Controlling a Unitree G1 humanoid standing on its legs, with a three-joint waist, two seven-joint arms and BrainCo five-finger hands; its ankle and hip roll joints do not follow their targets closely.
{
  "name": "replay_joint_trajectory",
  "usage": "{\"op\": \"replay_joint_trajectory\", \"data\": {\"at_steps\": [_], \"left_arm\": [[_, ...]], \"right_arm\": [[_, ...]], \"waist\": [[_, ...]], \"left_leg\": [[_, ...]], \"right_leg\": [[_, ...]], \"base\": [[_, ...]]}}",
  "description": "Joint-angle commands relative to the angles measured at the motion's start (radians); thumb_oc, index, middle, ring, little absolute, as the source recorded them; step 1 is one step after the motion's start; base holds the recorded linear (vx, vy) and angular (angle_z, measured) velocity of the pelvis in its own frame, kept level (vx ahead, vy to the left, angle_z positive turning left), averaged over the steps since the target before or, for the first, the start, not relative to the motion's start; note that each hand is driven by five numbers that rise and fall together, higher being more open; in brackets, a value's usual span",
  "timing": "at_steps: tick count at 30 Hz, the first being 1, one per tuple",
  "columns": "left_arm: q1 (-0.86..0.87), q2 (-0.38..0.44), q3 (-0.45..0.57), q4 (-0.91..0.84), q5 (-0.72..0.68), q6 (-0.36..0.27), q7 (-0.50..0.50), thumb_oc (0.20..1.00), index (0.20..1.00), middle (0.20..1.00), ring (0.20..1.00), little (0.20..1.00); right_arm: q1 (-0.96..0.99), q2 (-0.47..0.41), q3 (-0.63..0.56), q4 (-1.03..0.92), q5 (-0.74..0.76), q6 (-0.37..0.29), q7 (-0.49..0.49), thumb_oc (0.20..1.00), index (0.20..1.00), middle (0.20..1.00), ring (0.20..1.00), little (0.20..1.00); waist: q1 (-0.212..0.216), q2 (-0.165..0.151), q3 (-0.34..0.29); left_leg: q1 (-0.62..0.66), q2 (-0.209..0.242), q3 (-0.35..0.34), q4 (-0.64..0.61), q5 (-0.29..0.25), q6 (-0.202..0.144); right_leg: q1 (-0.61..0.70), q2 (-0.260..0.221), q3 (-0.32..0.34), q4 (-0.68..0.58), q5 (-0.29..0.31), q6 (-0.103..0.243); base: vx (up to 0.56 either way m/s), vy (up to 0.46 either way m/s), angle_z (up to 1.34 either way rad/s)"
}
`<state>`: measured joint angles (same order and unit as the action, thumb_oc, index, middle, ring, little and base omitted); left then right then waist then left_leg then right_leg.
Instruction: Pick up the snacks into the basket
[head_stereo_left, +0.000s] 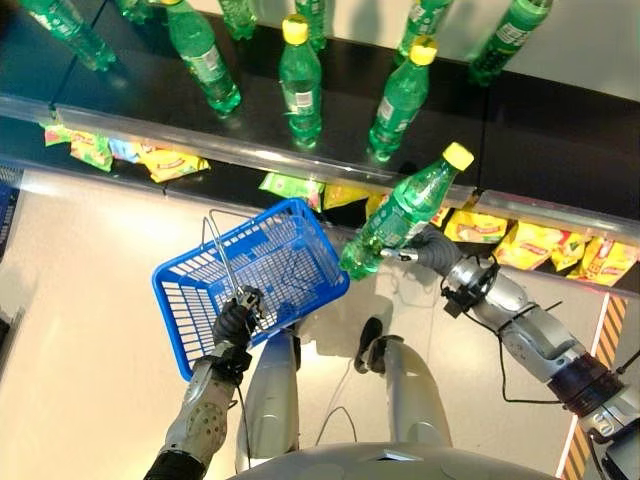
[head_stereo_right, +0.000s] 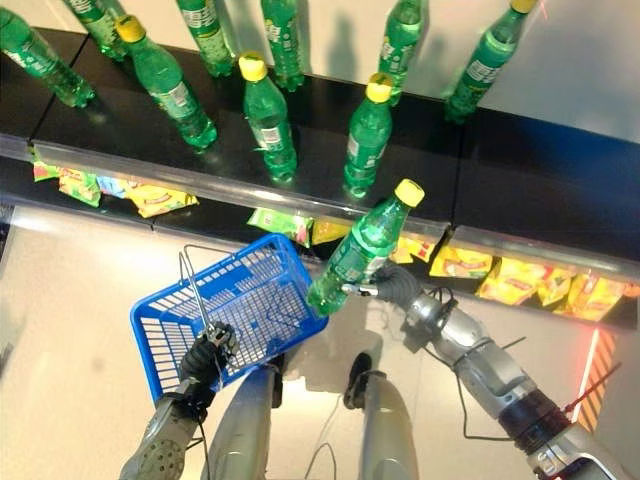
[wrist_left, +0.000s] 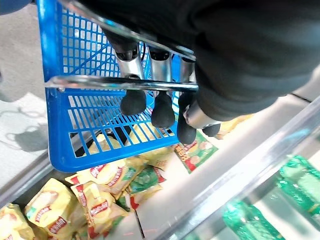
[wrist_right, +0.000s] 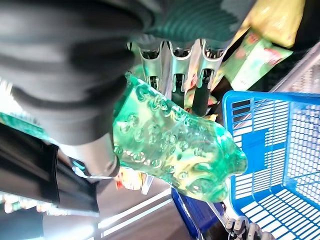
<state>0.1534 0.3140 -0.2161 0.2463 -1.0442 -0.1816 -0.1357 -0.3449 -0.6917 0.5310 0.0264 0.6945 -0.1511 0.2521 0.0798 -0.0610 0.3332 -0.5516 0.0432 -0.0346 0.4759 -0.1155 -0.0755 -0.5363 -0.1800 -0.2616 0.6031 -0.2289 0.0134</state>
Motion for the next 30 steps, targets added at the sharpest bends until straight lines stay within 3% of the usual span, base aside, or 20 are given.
{"op": "replay_joint_trajectory", "data": {"at_steps": [1,7,13,14,15,16,17,24,30], "left_arm": [[0.005,0.054,-0.021,-0.193,-0.008,-0.048,-0.064,0.200,0.200,0.200,0.200,0.200],[-0.028,0.091,-0.060,-0.255,-0.010,-0.040,-0.062,0.200,0.200,0.200,0.200,0.200],[-0.065,0.091,-0.102,-0.303,-0.028,-0.030,-0.035,0.200,0.200,0.200,0.200,0.200],[-0.067,0.097,-0.110,-0.316,-0.024,-0.026,-0.037,0.200,0.200,0.200,0.200,0.200],[-0.069,0.098,-0.109,-0.317,-0.024,-0.026,-0.037,0.200,0.200,0.200,0.200,0.200],[-0.072,0.100,-0.124,-0.331,-0.025,-0.021,-0.039,0.200,0.200,0.200,0.200,0.200],[-0.074,0.105,-0.134,-0.346,-0.025,-0.018,-0.042,0.200,0.200,0.200,0.200,0.200],[-0.132,0.134,-0.232,-0.442,-0.055,0.015,-0.074,0.200,0.200,0.200,0.200,0.200],[-0.189,0.141,-0.319,-0.487,-0.104,0.048,-0.093,0.200,0.200,0.200,0.200,0.200]], "right_arm": [[-0.128,0.060,0.049,-0.043,0.006,-0.075,0.016,0.200,0.200,0.200,0.200,0.200],[-0.323,0.285,0.100,0.273,-0.109,-0.077,-0.091,0.200,0.200,0.200,0.200,0.200],[-0.506,0.499,0.047,0.667,-0.178,-0.069,-0.218,0.200,0.200,0.200,0.200,0.200],[-0.540,0.532,0.052,0.745,-0.208,-0.061,-0.223,0.200,0.200,0.200,0.200,0.200],[-0.543,0.532,0.051,0.747,-0.208,-0.062,-0.223,0.200,0.200,0.200,0.200,0.200],[-0.587,0.579,0.041,0.869,-0.244,-0.055,-0.245,0.200,0.200,0.200,0.200,0.200],[-0.612,0.599,0.041,0.942,-0.285,-0.051,-0.254,0.200,0.200,0.200,0.200,0.200],[-0.703,0.648,-0.033,1.219,-0.353,-0.033,-0.302,0.200,0.200,0.200,0.200,0.200],[-0.718,0.612,-0.069,1.325,-0.405,-0.023,-0.319,0.200,0.200,0.200,0.200,0.200]], "waist": [[0.042,0.004,-0.049],[0.100,0.032,-0.038],[0.151,0.065,-0.028],[0.161,0.069,-0.025],[0.161,0.071,-0.027],[0.177,0.077,-0.022],[0.188,0.084,-0.021],[0.245,0.126,-0.013],[0.296,0.171,-0.015]], "left_leg": [[-0.025,-0.064,0.020,-0.036,0.062,0.082],[-0.044,-0.078,-0.008,-0.044,0.075,0.083],[-0.071,-0.091,-0.020,-0.032,0.082,0.089],[-0.063,-0.093,-0.023,-0.016,0.050,0.086],[-0.073,-0.093,-0.025,-0.031,0.082,0.089],[-0.070,-0.096,-0.032,-0.009,0.049,0.086],[-0.076,-0.099,-0.038,-0.005,0.050,0.086],[-0.130,-0.132,-0.086,0.027,0.060,0.087],[-0.164,-0.164,-0.129,0.024,0.081,0.086]], "right_leg": [[0.003,0.007,-0.033,-0.047,0.102,0.063],[-0.001,-0.010,-0.073,-0.046,0.101,0.063],[-0.020,-0.019,-0.090,-0.026,0.098,0.057],[-0.017,-0.020,-0.084,-0.003,0.069,0.067],[-0.024,-0.019,-0.093,-0.019,0.096,0.057],[-0.020,-0.025,-0.093,0.007,0.063,0.066],[-0.022,-0.028,-0.099,0.012,0.063,0.068],[-0.050,-0.052,-0.150,0.070,0.034,0.073],[-0.062,-0.093,-0.202,0.110,0.011,0.085]], "base": [[-0.01,-0.050,0.26],[-0.02,-0.022,0.35],[-0.03,-0.001,0.15],[-0.04,-0.010,0.13],[0.04,-0.042,0.14],[-0.03,-0.029,0.14],[0.03,-0.060,0.25],[-0.03,-0.048,0.27],[-0.01,-0.035,0.45]]}}
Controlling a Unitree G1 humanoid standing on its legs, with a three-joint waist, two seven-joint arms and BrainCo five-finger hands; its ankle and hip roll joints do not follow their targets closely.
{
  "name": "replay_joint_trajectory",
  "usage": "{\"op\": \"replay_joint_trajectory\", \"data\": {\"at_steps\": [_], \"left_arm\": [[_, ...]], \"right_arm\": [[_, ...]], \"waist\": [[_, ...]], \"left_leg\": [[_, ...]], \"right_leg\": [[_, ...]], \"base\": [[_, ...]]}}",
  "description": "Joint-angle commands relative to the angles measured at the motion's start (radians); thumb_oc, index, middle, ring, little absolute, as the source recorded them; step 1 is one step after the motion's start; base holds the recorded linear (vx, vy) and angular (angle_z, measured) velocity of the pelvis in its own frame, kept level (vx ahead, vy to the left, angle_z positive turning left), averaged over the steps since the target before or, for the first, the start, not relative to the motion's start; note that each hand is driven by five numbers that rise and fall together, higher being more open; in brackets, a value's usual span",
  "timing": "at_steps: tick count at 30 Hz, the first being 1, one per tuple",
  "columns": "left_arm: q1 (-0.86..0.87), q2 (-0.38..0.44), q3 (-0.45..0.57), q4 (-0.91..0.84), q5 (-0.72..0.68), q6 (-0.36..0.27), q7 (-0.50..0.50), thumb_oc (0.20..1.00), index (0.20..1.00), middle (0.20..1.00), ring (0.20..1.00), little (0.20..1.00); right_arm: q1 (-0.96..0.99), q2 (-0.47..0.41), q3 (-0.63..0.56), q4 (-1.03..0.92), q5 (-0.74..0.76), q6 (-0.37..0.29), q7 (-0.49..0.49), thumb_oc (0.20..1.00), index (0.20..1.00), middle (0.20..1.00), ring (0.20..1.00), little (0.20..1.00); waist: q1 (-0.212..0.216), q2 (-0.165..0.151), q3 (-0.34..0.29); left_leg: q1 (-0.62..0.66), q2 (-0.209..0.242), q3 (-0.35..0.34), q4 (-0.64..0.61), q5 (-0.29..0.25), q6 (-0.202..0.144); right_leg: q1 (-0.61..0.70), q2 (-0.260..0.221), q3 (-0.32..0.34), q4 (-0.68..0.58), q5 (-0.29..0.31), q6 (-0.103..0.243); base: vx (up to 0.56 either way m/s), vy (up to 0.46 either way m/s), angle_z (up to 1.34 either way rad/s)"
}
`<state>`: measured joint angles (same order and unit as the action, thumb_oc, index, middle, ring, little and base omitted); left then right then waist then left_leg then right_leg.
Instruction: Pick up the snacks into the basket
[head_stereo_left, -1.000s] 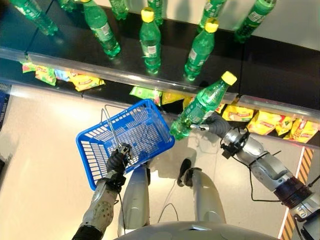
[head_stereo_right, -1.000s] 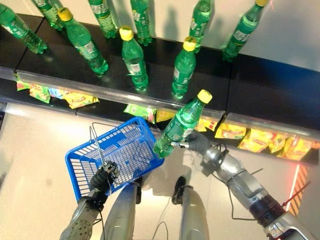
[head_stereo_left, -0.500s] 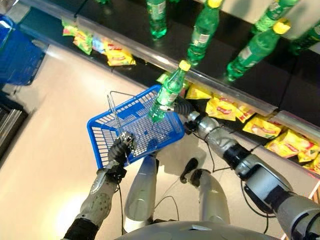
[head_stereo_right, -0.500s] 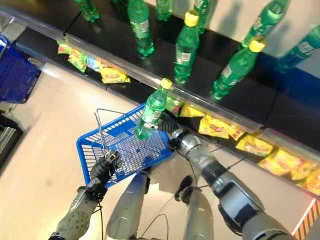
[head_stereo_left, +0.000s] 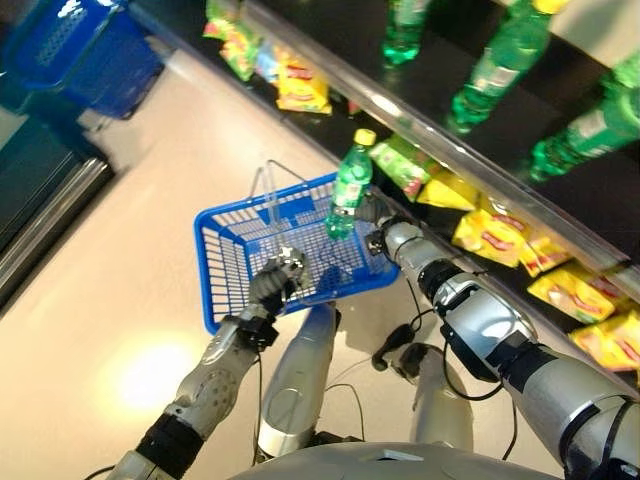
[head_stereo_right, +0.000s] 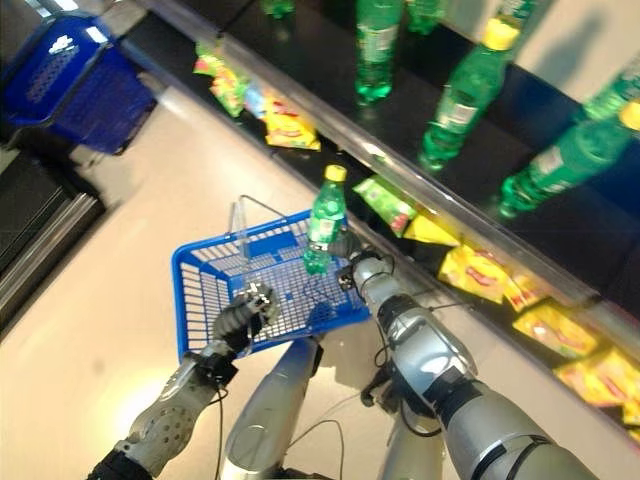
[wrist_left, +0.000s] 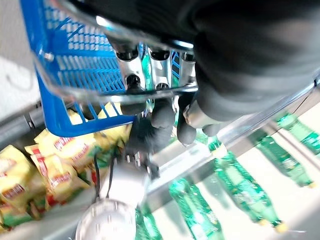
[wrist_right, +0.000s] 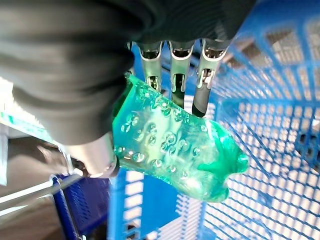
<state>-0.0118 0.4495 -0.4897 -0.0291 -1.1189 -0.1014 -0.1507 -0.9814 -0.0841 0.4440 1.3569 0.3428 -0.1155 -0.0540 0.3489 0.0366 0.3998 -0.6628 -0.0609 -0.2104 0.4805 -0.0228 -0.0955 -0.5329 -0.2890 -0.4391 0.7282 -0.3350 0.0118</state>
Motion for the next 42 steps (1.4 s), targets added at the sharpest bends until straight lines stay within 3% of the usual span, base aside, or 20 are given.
{"op": "replay_joint_trajectory", "data": {"at_steps": [1,6,10,16,18,26,30,31,32,42], "left_arm": [[-0.038,0.006,-0.064,-0.221,-0.037,-0.027,-0.081,0.200,0.200,0.200,0.200,0.200],[-0.076,0.018,-0.129,-0.298,-0.073,-0.004,-0.099,0.200,0.200,0.200,0.200,0.200],[-0.097,0.022,-0.157,-0.337,-0.105,0.011,-0.103,0.200,0.200,0.200,0.200,0.200],[-0.104,0.017,-0.182,-0.356,-0.130,0.018,-0.102,0.200,0.200,0.200,0.200,0.200],[-0.115,0.023,-0.207,-0.363,-0.136,0.028,-0.105,0.200,0.200,0.200,0.200,0.200],[-0.133,0.024,-0.228,-0.371,-0.147,0.065,-0.128,0.200,0.200,0.200,0.200,0.200],[-0.135,0.033,-0.226,-0.370,-0.138,0.077,-0.137,0.200,0.200,0.200,0.200,0.200],[-0.134,0.034,-0.227,-0.370,-0.138,0.078,-0.137,0.200,0.200,0.200,0.200,0.200],[-0.138,0.036,-0.226,-0.370,-0.135,0.083,-0.137,0.200,0.200,0.200,0.200,0.200],[-0.145,0.036,-0.209,-0.381,-0.126,0.075,-0.120,0.200,0.200,0.200,0.200,0.200]], "right_arm": [[-0.078,-0.006,0.021,0.000,-0.078,-0.054,-0.018,0.200,0.200,0.200,0.200,0.200],[-0.043,-0.017,0.063,0.020,-0.218,-0.046,-0.020,0.200,0.200,0.200,0.200,0.200],[-0.015,-0.003,0.047,0.044,-0.234,-0.032,-0.019,0.200,0.200,0.200,0.200,0.200],[0.013,-0.011,0.053,0.060,-0.276,-0.030,-0.033,0.200,0.200,0.200,0.200,0.200],[0.002,0.003,0.131,0.090,-0.459,-0.003,-0.045,0.200,0.200,0.200,0.200,0.200],[0.081,0.022,0.188,0.143,-0.660,0.047,0.000,0.200,0.200,0.200,0.200,0.200],[0.122,0.018,0.174,0.159,-0.674,0.069,0.027,0.200,0.200,0.200,0.200,0.200],[0.122,0.018,0.173,0.159,-0.675,0.069,0.027,0.498,0.498,0.498,0.498,0.498],[0.130,0.016,0.166,0.163,-0.673,0.075,0.026,1.000,1.000,1.000,1.000,1.000],[0.139,-0.011,0.099,0.180,-0.638,0.100,-0.013,1.000,1.000,1.000,1.000,1.000]], "waist": [[0.033,0.083,-0.084],[0.061,0.117,-0.092],[0.071,0.125,-0.090],[0.077,0.129,-0.087],[0.080,0.130,-0.084],[0.076,0.129,-0.094],[0.068,0.124,-0.104],[0.068,0.124,-0.105],[0.067,0.122,-0.107],[0.040,0.106,-0.131]], "left_leg": [[-0.060,-0.067,0.036,0.020,-0.008,0.106],[-0.093,-0.086,0.006,0.022,0.005,0.104],[-0.121,-0.094,-0.002,0.041,0.004,0.106],[-0.134,-0.101,-0.016,0.035,0.013,0.103],[-0.135,-0.102,-0.020,0.025,0.020,0.098],[-0.139,-0.106,-0.032,0.020,0.021,0.095],[-0.138,-0.105,-0.029,0.019,0.017,0.098],[-0.138,-0.105,-0.029,0.019,0.017,0.098],[-0.135,-0.104,-0.028,0.017,0.016,0.099],[-0.134,-0.103,-0.013,0.023,0.002,0.106]], "right_leg": [[-0.067,0.009,-0.034,-0.008,0.113,0.088],[-0.085,-0.011,-0.066,0.019,0.093,0.091],[-0.104,-0.020,-0.072,0.036,0.088,0.092],[-0.113,-0.034,-0.089,0.046,0.080,0.096],[-0.114,-0.033,-0.094,0.050,0.074,0.093],[-0.113,-0.044,-0.104,0.055,0.069,0.095],[-0.114,-0.043,-0.103,0.054,0.072,0.097],[-0.114,-0.043,-0.102,0.054,0.072,0.097],[-0.113,-0.043,-0.102,0.053,0.073,0.098],[-0.122,-0.048,-0.082,0.058,0.077,0.102]], "base": [[-0.01,-0.044,0.53],[0.00,-0.016,0.47],[-0.01,0.013,0.19],[0.00,-0.013,0.06],[0.01,-0.011,0.22],[0.01,0.000,0.05],[0.00,0.004,0.01],[0.00,0.000,0.00],[0.00,0.000,0.00],[0.00,0.000,0.00]]}}
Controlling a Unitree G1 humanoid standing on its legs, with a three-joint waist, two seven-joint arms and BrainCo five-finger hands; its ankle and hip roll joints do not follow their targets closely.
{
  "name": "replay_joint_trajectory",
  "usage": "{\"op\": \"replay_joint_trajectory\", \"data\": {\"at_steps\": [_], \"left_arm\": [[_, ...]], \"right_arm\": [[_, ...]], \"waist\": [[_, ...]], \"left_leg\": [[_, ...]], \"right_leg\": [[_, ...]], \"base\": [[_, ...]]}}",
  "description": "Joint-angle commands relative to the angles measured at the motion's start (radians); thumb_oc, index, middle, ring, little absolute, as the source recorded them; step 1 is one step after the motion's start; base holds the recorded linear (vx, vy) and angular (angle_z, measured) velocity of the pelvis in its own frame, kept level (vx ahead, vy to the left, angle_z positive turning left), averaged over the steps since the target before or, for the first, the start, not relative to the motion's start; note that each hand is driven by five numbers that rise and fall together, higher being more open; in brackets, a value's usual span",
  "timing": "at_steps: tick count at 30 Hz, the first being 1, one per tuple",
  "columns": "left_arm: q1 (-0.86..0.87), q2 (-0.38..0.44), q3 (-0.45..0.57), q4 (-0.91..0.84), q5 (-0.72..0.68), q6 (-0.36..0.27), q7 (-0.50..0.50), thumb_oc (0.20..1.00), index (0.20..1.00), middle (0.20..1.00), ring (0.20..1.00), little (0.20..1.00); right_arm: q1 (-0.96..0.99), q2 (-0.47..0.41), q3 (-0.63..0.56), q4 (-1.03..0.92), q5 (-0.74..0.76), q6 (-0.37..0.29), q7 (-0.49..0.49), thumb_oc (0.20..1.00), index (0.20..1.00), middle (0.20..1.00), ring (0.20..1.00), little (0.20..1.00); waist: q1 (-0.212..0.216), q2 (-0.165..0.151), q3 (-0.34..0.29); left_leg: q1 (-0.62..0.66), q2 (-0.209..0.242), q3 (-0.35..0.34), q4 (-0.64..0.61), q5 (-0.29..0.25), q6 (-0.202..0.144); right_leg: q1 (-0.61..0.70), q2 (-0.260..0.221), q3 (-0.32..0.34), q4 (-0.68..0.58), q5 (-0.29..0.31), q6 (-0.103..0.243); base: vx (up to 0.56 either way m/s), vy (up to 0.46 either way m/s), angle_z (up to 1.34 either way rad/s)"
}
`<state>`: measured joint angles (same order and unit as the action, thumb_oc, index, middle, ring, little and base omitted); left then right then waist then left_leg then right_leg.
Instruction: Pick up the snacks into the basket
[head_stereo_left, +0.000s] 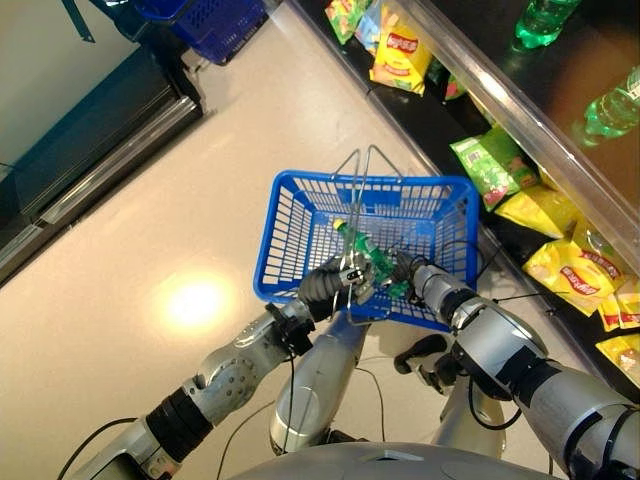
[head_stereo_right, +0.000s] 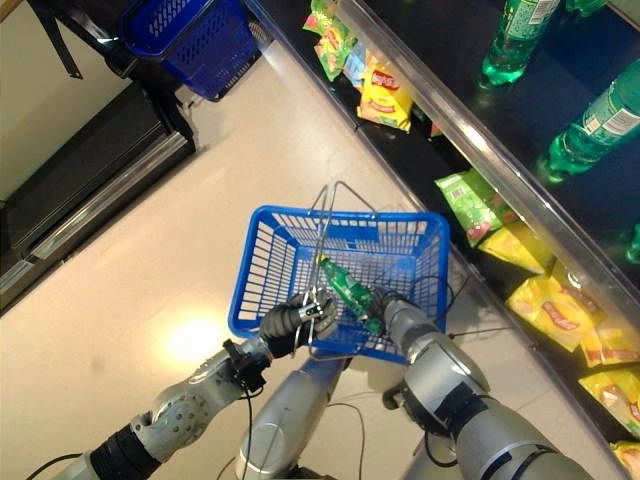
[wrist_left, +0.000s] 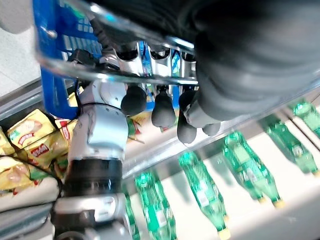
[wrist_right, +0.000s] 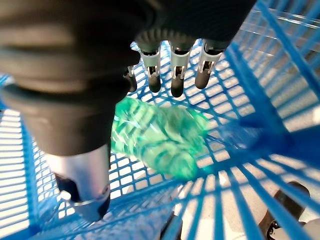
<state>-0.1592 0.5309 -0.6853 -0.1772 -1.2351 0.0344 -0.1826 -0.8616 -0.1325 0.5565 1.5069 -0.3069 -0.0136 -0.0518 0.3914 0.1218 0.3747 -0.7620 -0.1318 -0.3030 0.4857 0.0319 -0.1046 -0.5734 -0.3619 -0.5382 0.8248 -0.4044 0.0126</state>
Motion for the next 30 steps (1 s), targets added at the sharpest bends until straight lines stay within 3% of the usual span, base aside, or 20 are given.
{"op": "replay_joint_trajectory", "data": {"at_steps": [1,11,14,16,17,20,21,23,29,30], "left_arm": [[0.004,-0.045,-0.011,-0.231,-0.007,-0.062,-0.087,0.200,0.200,0.200,0.200,0.200],[0.047,-0.048,0.066,-0.175,0.021,-0.115,-0.053,0.200,0.200,0.200,0.200,0.200],[0.080,-0.044,0.126,-0.154,0.045,-0.155,-0.031,0.200,0.200,0.200,0.200,0.200],[0.152,-0.049,0.223,-0.120,0.071,-0.200,0.009,0.200,0.200,0.200,0.200,0.200],[0.154,-0.050,0.224,-0.121,0.071,-0.200,0.009,0.200,0.200,0.200,0.200,0.200],[0.233,-0.055,0.310,-0.063,0.078,-0.223,0.028,0.200,0.200,0.200,0.200,0.200],[0.234,-0.055,0.309,-0.063,0.078,-0.223,0.028,0.200,0.200,0.200,0.200,0.200],[0.272,-0.058,0.343,-0.023,0.075,-0.236,0.025,0.200,0.200,0.200,0.200,0.200],[0.296,-0.087,0.387,0.061,0.096,-0.248,0.027,0.200,0.200,0.200,0.200,0.200],[0.294,-0.093,0.396,0.077,0.102,-0.249,0.028,0.200,0.200,0.200,0.200,0.200]], "right_arm": [[0.019,0.036,-0.015,0.031,0.014,-0.002,-0.015,1.000,1.000,1.000,1.000,1.000],[0.019,0.034,-0.062,-0.020,0.118,-0.034,-0.069,1.000,1.000,1.000,1.000,1.000],[0.021,0.035,-0.065,-0.094,0.170,-0.069,-0.112,1.000,1.000,1.000,1.000,1.000],[0.109,0.044,-0.025,-0.330,0.184,-0.118,-0.146,1.000,1.000,1.000,1.000,1.000],[0.112,0.044,-0.023,-0.334,0.184,-0.116,-0.146,1.000,1.000,1.000,1.000,1.000],[0.333,-0.047,-0.011,-0.685,0.211,-0.156,-0.110,1.000,1.000,1.000,1.000,1.000],[0.337,-0.050,-0.011,-0.690,0.211,-0.153,-0.109,1.000,1.000,1.000,1.000,1.000],[0.454,-0.138,-0.041,-0.842,0.219,-0.180,-0.077,1.000,1.000,1.000,1.000,1.000],[0.583,-0.208,-0.105,-0.953,0.258,-0.197,-0.039,1.000,1.000,1.000,1.000,1.000],[0.596,-0.219,-0.118,-0.968,0.259,-0.199,-0.033,1.000,1.000,1.000,1.000,1.000]], "waist": [[-0.005,0.019,-0.108],[-0.031,0.001,-0.126],[-0.054,-0.015,-0.128],[-0.105,-0.051,-0.121],[-0.105,-0.051,-0.121],[-0.171,-0.084,-0.119],[-0.171,-0.083,-0.120],[-0.204,-0.095,-0.132],[-0.244,-0.100,-0.149],[-0.249,-0.096,-0.153]], "left_leg": [[-0.034,-0.031,0.081,0.018,-0.054,0.116],[-0.015,-0.020,0.110,0.030,-0.073,0.127],[0.000,-0.011,0.129,0.040,-0.082,0.132],[0.023,0.011,0.161,0.055,-0.096,0.139],[0.024,0.011,0.162,0.055,-0.096,0.139],[0.071,0.030,0.181,0.053,-0.107,0.139],[0.072,0.030,0.180,0.052,-0.107,0.139],[0.105,0.036,0.185,0.048,-0.116,0.139],[0.168,0.044,0.193,0.035,-0.127,0.137],[0.169,0.046,0.195,0.020,-0.097,0.139]], "right_leg": [[-0.081,0.026,0.019,-0.038,0.147,0.102],[-0.075,0.025,0.046,-0.039,0.160,0.106],[-0.069,0.035,0.071,-0.043,0.163,0.101],[-0.063,0.057,0.114,-0.056,0.178,0.095],[-0.063,0.057,0.114,-0.057,0.178,0.095],[-0.022,0.074,0.135,-0.085,0.185,0.093],[-0.021,0.074,0.135,-0.085,0.185,0.093],[0.015,0.079,0.140,-0.105,0.185,0.096],[0.080,0.085,0.150,-0.145,0.192,0.100],[0.083,0.086,0.141,-0.165,0.219,0.089]], "base": [[0.00,0.000,0.00],[0.01,0.024,-0.07],[0.02,0.073,-0.15],[0.01,0.103,-0.50],[0.01,0.076,-0.62],[0.01,0.038,-0.99],[0.03,0.028,-0.36],[0.03,0.027,-0.09],[0.02,0.038,-0.18],[-0.04,0.048,-0.05]]}}
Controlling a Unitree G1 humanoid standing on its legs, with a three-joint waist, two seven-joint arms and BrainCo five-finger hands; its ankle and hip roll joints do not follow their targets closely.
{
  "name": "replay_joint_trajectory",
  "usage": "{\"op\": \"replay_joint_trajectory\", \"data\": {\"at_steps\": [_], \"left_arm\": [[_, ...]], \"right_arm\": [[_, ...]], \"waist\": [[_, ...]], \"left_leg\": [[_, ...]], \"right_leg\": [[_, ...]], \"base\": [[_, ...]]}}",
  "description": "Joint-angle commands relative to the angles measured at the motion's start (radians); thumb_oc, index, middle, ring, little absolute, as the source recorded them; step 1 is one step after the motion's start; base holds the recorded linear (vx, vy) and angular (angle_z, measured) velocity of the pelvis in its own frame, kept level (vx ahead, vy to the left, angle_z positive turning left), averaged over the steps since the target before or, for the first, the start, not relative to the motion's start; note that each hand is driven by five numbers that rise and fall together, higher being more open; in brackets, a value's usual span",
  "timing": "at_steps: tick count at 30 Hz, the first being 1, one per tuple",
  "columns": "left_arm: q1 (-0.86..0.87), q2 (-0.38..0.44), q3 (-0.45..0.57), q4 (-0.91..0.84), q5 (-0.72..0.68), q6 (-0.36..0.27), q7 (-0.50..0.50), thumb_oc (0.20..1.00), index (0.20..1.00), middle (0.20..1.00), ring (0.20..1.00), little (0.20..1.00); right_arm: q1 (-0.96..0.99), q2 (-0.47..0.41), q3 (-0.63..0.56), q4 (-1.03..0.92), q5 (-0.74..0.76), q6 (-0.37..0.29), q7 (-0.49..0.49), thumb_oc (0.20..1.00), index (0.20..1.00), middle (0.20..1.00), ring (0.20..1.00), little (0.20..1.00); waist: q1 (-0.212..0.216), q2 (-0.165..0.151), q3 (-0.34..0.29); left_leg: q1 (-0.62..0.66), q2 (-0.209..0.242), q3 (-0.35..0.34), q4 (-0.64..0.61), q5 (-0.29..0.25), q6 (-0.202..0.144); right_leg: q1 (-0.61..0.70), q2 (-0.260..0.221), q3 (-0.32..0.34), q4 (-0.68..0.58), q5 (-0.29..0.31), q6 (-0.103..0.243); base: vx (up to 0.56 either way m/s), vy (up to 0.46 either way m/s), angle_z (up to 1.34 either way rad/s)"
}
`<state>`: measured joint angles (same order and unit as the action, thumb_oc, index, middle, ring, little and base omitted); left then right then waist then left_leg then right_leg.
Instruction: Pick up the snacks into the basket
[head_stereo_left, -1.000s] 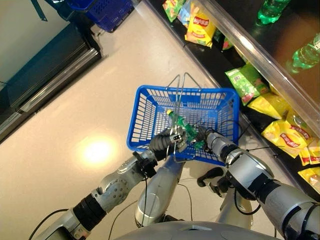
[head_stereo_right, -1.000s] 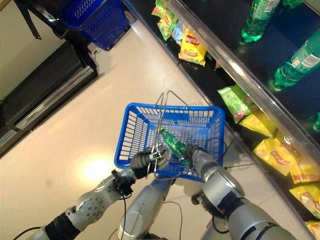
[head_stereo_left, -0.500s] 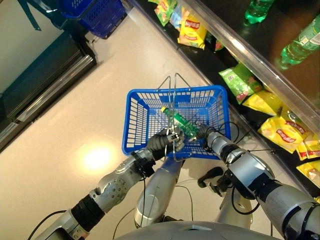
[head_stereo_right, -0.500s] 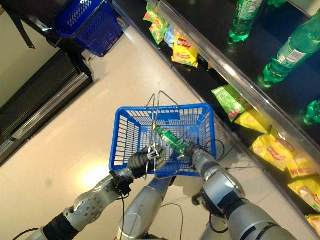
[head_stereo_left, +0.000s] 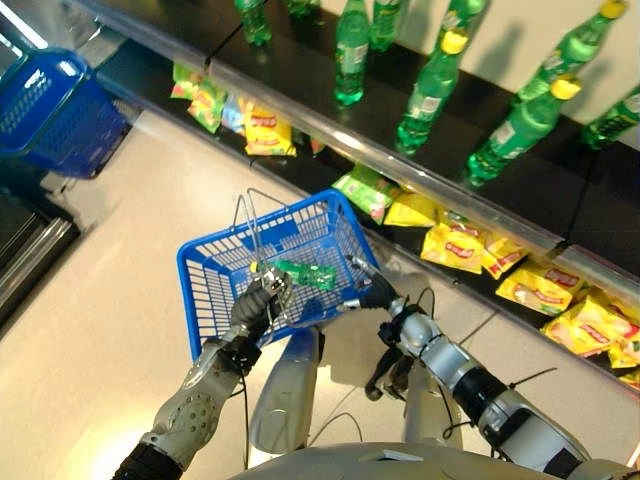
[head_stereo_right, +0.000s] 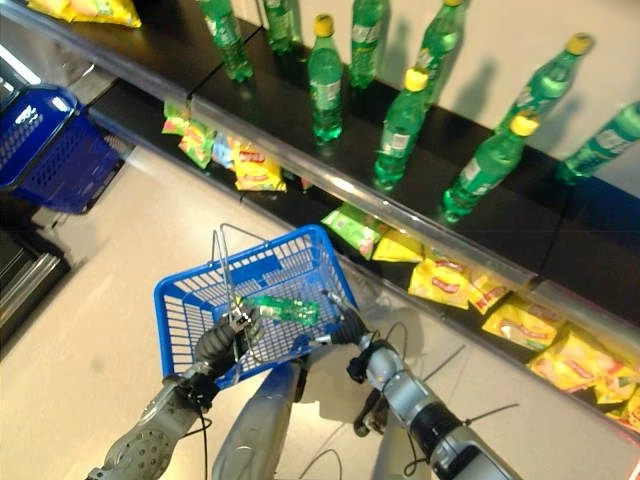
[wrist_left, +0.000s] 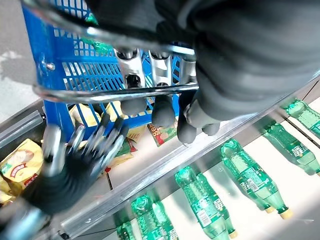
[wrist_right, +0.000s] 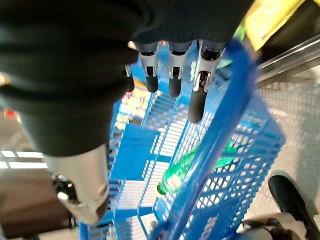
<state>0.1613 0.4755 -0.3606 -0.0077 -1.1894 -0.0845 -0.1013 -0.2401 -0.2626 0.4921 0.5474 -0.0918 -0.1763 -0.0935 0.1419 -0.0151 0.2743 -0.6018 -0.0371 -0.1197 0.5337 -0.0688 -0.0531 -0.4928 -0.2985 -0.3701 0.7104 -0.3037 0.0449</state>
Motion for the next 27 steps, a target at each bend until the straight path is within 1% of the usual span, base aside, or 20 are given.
{"op": "replay_joint_trajectory", "data": {"at_steps": [1,3,4,5,7,8,9,10,11,14,18,22,24,27], "left_arm": [[-0.026,-0.046,0.086,-0.071,0.065,-0.136,-0.050,0.200,0.200,0.200,0.200,0.200],[-0.020,-0.069,0.109,-0.026,0.085,-0.140,-0.045,0.200,0.200,0.200,0.200,0.200],[-0.025,-0.096,0.128,0.033,0.103,-0.146,-0.037,0.200,0.200,0.200,0.200,0.200],[-0.025,-0.097,0.127,0.033,0.103,-0.146,-0.037,0.200,0.200,0.200,0.200,0.200],[-0.037,-0.135,0.161,0.120,0.134,-0.151,-0.029,0.200,0.200,0.200,0.200,0.200],[-0.037,-0.135,0.161,0.120,0.134,-0.151,-0.029,0.200,0.200,0.200,0.200,0.200],[-0.034,-0.147,0.173,0.148,0.147,-0.151,-0.028,0.200,0.200,0.200,0.200,0.200],[-0.028,-0.173,0.193,0.206,0.162,-0.152,-0.024,0.200,0.200,0.200,0.200,0.200],[-0.029,-0.173,0.193,0.206,0.162,-0.152,-0.024,0.200,0.200,0.200,0.200,0.200],[-0.019,-0.214,0.230,0.305,0.179,-0.149,-0.022,0.200,0.200,0.200,0.200,0.200],[0.008,-0.258,0.271,0.375,0.186,-0.147,-0.025,0.200,0.200,0.200,0.200,0.200],[0.015,-0.302,0.293,0.461,0.195,-0.143,-0.014,0.200,0.200,0.200,0.200,0.200],[0.014,-0.325,0.297,0.508,0.185,-0.136,-0.006,0.200,0.200,0.200,0.200,0.200],[0.019,-0.351,0.295,0.554,0.175,-0.123,0.006,0.200,0.200,0.200,0.200,0.200]], "right_arm": [[-0.004,-0.100,-0.067,-0.027,0.047,-0.040,0.016,1.000,1.000,1.000,1.000,1.000],[0.033,-0.115,-0.092,-0.054,0.059,-0.043,0.023,1.000,1.000,1.000,1.000,1.000],[0.062,-0.118,-0.110,-0.059,0.066,-0.048,0.026,1.000,1.000,1.000,1.000,1.000],[0.062,-0.119,-0.110,-0.060,0.066,-0.048,0.026,1.000,1.000,1.000,1.000,1.000],[0.099,-0.113,-0.125,-0.059,0.077,-0.046,0.041,1.000,1.000,1.000,1.000,1.000],[0.099,-0.113,-0.125,-0.059,0.077,-0.046,0.041,1.000,1.000,1.000,1.000,1.000],[0.118,-0.113,-0.130,-0.066,0.087,-0.046,0.050,1.000,1.000,1.000,1.000,1.000],[0.152,-0.108,-0.141,-0.060,0.111,-0.045,0.063,1.000,1.000,1.000,1.000,1.000],[0.152,-0.108,-0.141,-0.060,0.111,-0.045,0.063,1.000,1.000,1.000,1.000,1.000],[0.207,-0.094,-0.158,-0.024,0.157,-0.040,0.093,1.000,1.000,1.000,1.000,1.000],[0.253,-0.086,-0.174,0.019,0.159,-0.026,0.109,1.000,1.000,1.000,1.000,1.000],[0.253,-0.049,-0.194,0.151,0.204,-0.006,0.104,1.000,1.000,1.000,1.000,1.000],[0.239,-0.021,-0.200,0.236,0.244,0.007,0.100,1.000,1.000,1.000,1.000,1.000],[0.184,0.031,-0.228,0.449,0.333,0.022,0.085,1.000,1.000,1.000,1.000,1.000]], "waist": [[-0.007,0.040,-0.056],[-0.019,0.037,-0.065],[-0.029,0.034,-0.068],[-0.029,0.034,-0.066],[-0.041,0.032,-0.069],[-0.041,0.032,-0.067],[-0.048,0.033,-0.070],[-0.059,0.031,-0.084],[-0.059,0.032,-0.085],[-0.078,0.035,-0.111],[-0.101,0.039,-0.158],[-0.114,0.040,-0.200],[-0.117,0.040,-0.217],[-0.117,0.046,-0.233]], "left_leg": [[0.021,-0.045,0.015,-0.033,0.002,0.087],[0.053,-0.039,0.022,-0.047,-0.001,0.085],[0.091,-0.032,0.030,-0.071,0.002,0.082],[0.093,-0.032,0.030,-0.072,0.002,0.082],[0.162,-0.025,0.039,-0.126,0.016,0.076],[0.166,-0.025,0.039,-0.127,0.016,0.076],[0.193,-0.022,0.046,-0.154,0.023,0.075],[0.252,-0.015,0.064,-0.221,0.042,0.072],[0.253,-0.014,0.063,-0.226,0.047,0.072],[0.354,-0.005,0.086,-0.350,0.087,0.067],[0.454,0.005,0.123,-0.493,0.131,0.063],[0.531,0.004,0.163,-0.605,0.161,0.057],[0.548,0.006,0.181,-0.621,0.158,0.056],[0.555,0.000,0.192,-0.621,0.149,0.055]], "right_leg": [[0.014,0.026,-0.025,-0.061,0.121,0.057],[0.043,0.033,-0.019,-0.083,0.128,0.060],[0.084,0.039,-0.014,-0.119,0.138,0.063],[0.086,0.039,-0.014,-0.120,0.139,0.063],[0.158,0.055,-0.005,-0.188,0.161,0.071],[0.161,0.056,-0.005,-0.190,0.161,0.071],[0.186,0.062,0.000,-0.219,0.173,0.074],[0.237,0.080,0.013,-0.291,0.194,0.080],[0.238,0.081,0.011,-0.296,0.198,0.080],[0.311,0.102,0.027,-0.408,0.237,0.088],[0.378,0.130,0.052,-0.542,0.283,0.100],[0.425,0.156,0.100,-0.641,0.320,0.107],[0.441,0.165,0.123,-0.679,0.336,0.107],[0.450,0.169,0.146,-0.703,0.348,0.106]], "base": [[-0.03,0.049,-0.11],[0.07,0.025,-0.17],[0.06,0.019,-0.12],[0.09,0.017,-0.19],[0.08,0.002,-0.24],[0.06,0.006,-0.19],[0.12,0.024,-0.24],[0.11,0.025,-0.25],[0.14,0.019,-0.35],[0.14,0.002,-0.38],[0.14,0.013,-0.29],[0.11,0.011,-0.50],[0.10,-0.011,-0.31],[0.06,0.005,-0.28]]}}
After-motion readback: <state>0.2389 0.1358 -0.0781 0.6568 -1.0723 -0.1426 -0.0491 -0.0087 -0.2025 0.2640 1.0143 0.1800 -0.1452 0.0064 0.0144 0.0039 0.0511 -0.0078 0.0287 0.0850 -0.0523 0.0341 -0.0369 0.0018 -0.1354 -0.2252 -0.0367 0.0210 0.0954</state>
